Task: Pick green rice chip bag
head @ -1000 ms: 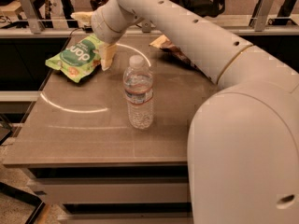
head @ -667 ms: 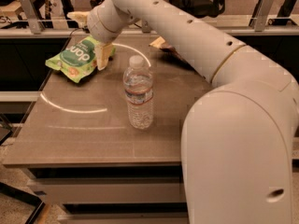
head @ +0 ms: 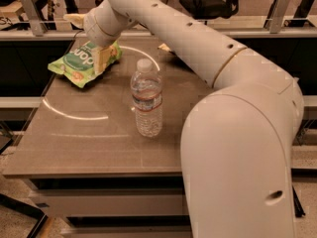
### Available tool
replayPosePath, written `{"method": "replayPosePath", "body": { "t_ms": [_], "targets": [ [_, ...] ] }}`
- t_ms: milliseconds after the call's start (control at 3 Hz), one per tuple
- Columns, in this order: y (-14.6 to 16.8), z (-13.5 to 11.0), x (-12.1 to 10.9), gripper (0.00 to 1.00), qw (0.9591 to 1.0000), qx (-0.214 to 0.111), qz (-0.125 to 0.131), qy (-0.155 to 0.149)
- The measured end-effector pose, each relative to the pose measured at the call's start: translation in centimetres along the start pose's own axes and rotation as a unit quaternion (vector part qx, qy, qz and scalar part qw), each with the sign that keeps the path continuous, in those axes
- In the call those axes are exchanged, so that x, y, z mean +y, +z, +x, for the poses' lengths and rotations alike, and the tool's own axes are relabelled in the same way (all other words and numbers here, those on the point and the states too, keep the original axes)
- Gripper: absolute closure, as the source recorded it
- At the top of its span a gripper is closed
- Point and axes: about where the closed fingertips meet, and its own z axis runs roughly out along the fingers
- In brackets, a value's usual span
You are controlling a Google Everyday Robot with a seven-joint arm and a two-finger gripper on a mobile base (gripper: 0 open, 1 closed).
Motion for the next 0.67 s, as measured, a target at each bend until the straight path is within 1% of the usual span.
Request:
{"method": "replayPosePath", "body": {
  "t_ms": [333,667],
  "targets": [
    [0.1,0.0,0.0,0.00,1.0000,0.000,0.000,0.000],
    [1.3,0.0,0.3,0.19,1.0000,-0.003,-0.004,0.006]
  ]
}}
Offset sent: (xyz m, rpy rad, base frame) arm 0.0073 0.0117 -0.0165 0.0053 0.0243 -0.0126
